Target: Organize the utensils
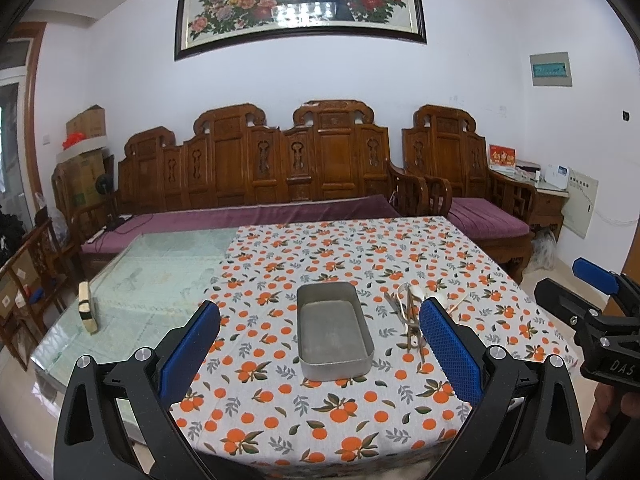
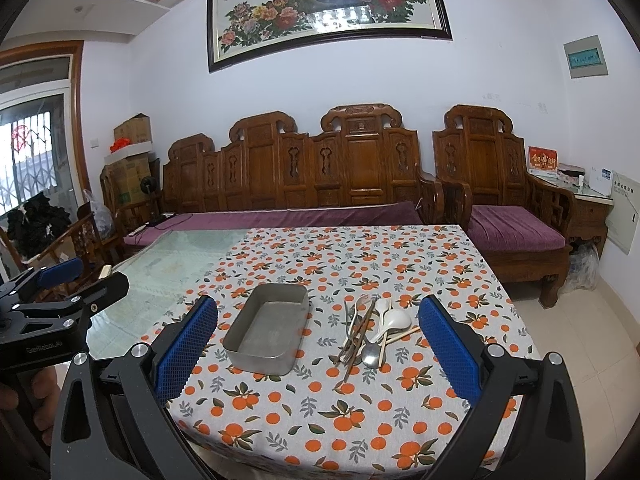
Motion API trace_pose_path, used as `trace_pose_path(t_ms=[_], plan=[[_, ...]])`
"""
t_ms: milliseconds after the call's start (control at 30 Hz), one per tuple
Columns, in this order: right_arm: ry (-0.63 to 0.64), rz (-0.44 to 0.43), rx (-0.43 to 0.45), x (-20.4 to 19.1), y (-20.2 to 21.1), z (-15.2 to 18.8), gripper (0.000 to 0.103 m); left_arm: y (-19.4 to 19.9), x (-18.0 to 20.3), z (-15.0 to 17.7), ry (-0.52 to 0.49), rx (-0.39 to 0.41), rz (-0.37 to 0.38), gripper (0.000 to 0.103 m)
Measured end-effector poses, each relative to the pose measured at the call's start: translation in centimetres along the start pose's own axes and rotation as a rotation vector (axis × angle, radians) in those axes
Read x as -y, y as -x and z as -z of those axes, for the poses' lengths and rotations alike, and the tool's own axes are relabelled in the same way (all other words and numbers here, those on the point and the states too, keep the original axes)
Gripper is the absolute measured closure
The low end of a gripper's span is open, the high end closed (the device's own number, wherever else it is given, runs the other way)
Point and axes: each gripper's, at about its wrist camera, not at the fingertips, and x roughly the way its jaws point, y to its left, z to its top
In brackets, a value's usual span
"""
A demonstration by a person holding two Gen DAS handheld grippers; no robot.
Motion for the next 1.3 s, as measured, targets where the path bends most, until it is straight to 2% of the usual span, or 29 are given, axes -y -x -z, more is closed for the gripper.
trace_pose_path(t_ms=[533, 900, 1100, 1300], plan=[[-0.010, 0.029, -0.091, 3.3, -5.5, 1.7, 0.004, -6.8, 0.9, 2.4, -0.044, -0.106, 0.054, 0.006], [-0.005, 0.020, -0.182, 5.7, -10.4, 2.2, 0.031, -11.3, 3.0, 1.9, -0.095, -0.150, 0.131, 0.006], [-0.020, 0.016, -0.218, 7.8, -13.4, 2.1, 0.043, -15.2, 4.1, 2.2, -0.117, -0.193, 0.180, 0.006], [-0.016, 0.012, -0.282, 10.2, -17.7, 2.4, 0.052, -18.4, 5.3, 2.9, -0.134, -0.237, 0.236, 0.006]])
